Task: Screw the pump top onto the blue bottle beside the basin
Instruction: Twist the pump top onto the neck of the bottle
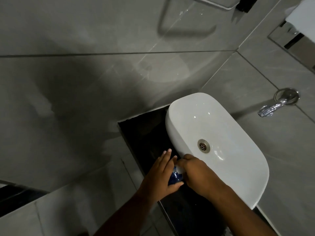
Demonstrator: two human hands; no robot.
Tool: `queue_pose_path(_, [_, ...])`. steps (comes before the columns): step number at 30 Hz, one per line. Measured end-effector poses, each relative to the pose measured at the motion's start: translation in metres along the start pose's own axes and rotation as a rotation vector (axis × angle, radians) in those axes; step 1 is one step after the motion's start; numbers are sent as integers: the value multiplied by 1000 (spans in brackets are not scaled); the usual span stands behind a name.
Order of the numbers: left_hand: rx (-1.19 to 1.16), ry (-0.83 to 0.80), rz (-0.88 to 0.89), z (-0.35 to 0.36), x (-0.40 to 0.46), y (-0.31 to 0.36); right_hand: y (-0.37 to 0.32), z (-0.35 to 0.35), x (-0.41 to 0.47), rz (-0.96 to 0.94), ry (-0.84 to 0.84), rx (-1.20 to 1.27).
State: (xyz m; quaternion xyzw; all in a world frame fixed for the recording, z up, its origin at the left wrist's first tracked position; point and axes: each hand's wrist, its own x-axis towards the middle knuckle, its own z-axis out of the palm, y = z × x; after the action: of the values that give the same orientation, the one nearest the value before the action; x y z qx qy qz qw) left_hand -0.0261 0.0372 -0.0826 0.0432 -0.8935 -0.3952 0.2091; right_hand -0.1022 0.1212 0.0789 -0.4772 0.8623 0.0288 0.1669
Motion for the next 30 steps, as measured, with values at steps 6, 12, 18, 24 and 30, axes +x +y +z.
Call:
queue_pose_path(6, [200, 76, 82, 8, 3, -3, 9, 0, 0, 71, 5, 7])
queue_pose_path(12, [215, 53, 76, 12, 6, -7, 10, 3, 2, 116, 26, 30])
queue_pose_path(18, [159, 33, 42, 12, 6, -3, 15, 2, 0, 39, 26, 88])
queue_pose_path(24, [165, 38, 24, 12, 5, -2, 18, -2, 0, 1, -2, 104])
queue_pose_path(30, [140, 44, 27, 15, 4, -5, 20, -5, -3, 8, 29, 124])
